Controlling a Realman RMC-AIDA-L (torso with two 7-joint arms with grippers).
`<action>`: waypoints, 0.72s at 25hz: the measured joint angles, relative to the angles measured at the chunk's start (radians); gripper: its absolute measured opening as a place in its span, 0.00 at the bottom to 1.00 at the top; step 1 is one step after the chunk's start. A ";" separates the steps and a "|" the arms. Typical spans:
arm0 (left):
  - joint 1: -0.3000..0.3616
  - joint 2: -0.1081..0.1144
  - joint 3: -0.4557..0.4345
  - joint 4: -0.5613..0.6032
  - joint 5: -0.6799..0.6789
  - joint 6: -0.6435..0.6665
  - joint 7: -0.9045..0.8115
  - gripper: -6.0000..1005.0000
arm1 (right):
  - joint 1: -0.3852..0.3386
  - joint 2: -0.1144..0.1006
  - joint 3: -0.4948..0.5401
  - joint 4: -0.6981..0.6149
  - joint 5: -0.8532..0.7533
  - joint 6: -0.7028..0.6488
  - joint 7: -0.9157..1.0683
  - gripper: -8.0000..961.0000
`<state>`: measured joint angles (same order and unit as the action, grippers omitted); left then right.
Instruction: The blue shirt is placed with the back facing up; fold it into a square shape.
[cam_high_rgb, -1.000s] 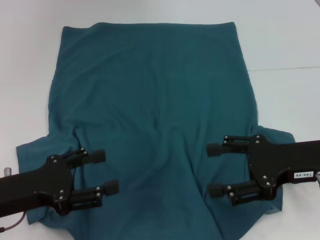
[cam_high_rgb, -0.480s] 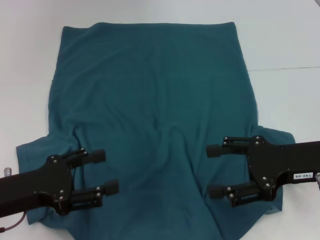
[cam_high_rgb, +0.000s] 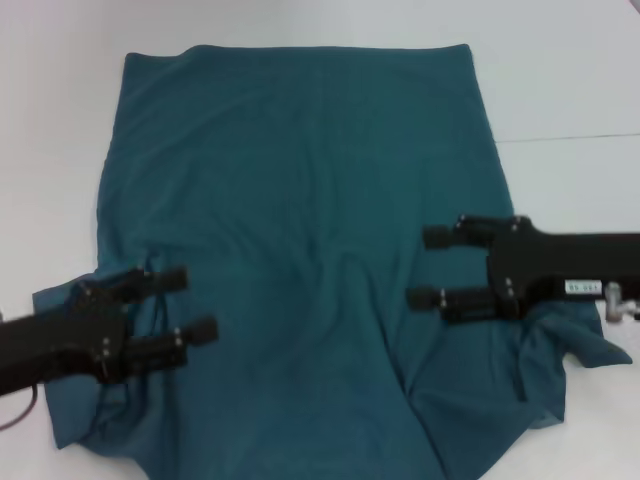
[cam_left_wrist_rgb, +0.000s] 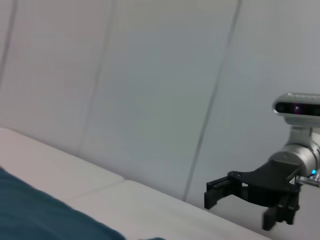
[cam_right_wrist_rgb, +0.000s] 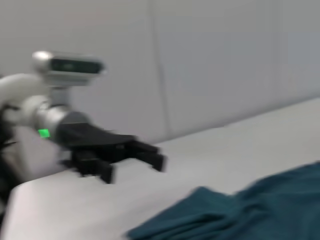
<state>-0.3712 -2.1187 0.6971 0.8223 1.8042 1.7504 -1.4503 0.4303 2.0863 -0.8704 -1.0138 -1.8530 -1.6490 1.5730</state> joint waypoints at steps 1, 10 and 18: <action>-0.004 0.001 -0.007 0.001 0.001 -0.014 -0.009 0.86 | 0.004 0.001 -0.001 0.000 0.001 0.041 0.013 0.96; -0.055 0.004 -0.004 0.005 0.007 -0.216 -0.123 0.86 | 0.046 0.006 0.003 -0.005 0.017 0.200 0.100 0.96; -0.060 0.015 -0.004 0.020 0.038 -0.285 -0.232 0.85 | 0.058 0.006 -0.001 -0.010 0.071 0.294 0.101 0.95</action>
<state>-0.4308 -2.1032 0.6936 0.8427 1.8422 1.4656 -1.6822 0.4884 2.0924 -0.8718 -1.0234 -1.7822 -1.3552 1.6737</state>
